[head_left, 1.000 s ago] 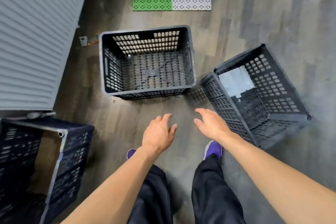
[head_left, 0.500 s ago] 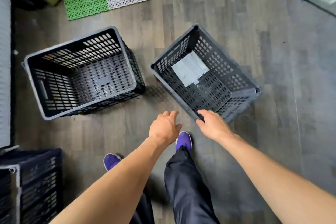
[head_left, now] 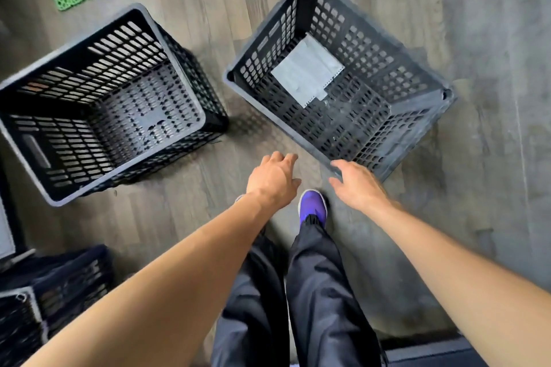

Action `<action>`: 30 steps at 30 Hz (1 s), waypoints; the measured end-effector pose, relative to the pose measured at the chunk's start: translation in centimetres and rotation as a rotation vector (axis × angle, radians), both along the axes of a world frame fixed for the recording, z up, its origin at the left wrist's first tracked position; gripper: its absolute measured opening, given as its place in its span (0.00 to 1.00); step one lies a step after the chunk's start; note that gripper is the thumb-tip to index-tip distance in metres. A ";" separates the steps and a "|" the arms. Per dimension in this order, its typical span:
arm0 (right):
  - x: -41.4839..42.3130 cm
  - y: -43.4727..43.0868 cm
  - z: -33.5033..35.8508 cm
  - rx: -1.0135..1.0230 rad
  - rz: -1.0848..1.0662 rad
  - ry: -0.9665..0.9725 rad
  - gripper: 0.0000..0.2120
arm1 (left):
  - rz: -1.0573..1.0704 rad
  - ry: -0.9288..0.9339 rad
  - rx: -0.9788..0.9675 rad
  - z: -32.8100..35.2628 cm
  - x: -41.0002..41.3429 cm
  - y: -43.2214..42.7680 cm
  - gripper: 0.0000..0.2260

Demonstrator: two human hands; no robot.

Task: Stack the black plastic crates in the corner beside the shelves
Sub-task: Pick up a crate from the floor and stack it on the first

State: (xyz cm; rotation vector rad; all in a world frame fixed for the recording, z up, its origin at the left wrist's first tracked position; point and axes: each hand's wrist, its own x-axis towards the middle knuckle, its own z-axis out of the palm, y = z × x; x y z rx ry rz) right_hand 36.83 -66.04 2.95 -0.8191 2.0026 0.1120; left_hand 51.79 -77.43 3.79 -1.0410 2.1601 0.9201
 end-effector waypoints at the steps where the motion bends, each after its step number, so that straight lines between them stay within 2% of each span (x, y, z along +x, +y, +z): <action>1: 0.1 0.0 -0.8 0.006 -0.004 0.011 0.23 | -0.011 0.013 -0.010 -1.1 -0.2 -0.1 0.26; 6: 0.7 0.0 -4.1 0.011 -0.041 0.073 0.24 | -0.115 0.071 -0.090 -5.6 -0.5 -0.8 0.28; 11: 1.0 0.4 -6.1 0.040 -0.040 0.131 0.27 | -0.197 0.064 -0.112 -6.9 -0.9 -1.5 0.30; 17: -0.3 0.6 -8.0 0.120 -0.072 0.030 0.29 | -0.313 0.107 -0.219 -8.9 -3.1 -2.0 0.33; 21: -1.6 0.7 -9.7 0.182 -0.039 -0.014 0.27 | -0.488 0.022 -0.292 -11.2 -5.1 -2.2 0.29; 25: -2.3 0.6 -11.8 0.180 -0.045 -0.049 0.23 | -0.551 -0.033 -0.336 -13.2 -7.3 -2.8 0.19; 30: -2.6 1.1 -13.3 0.116 -0.051 -0.063 0.21 | -0.644 -0.175 -0.358 -14.8 -9.0 -3.9 0.16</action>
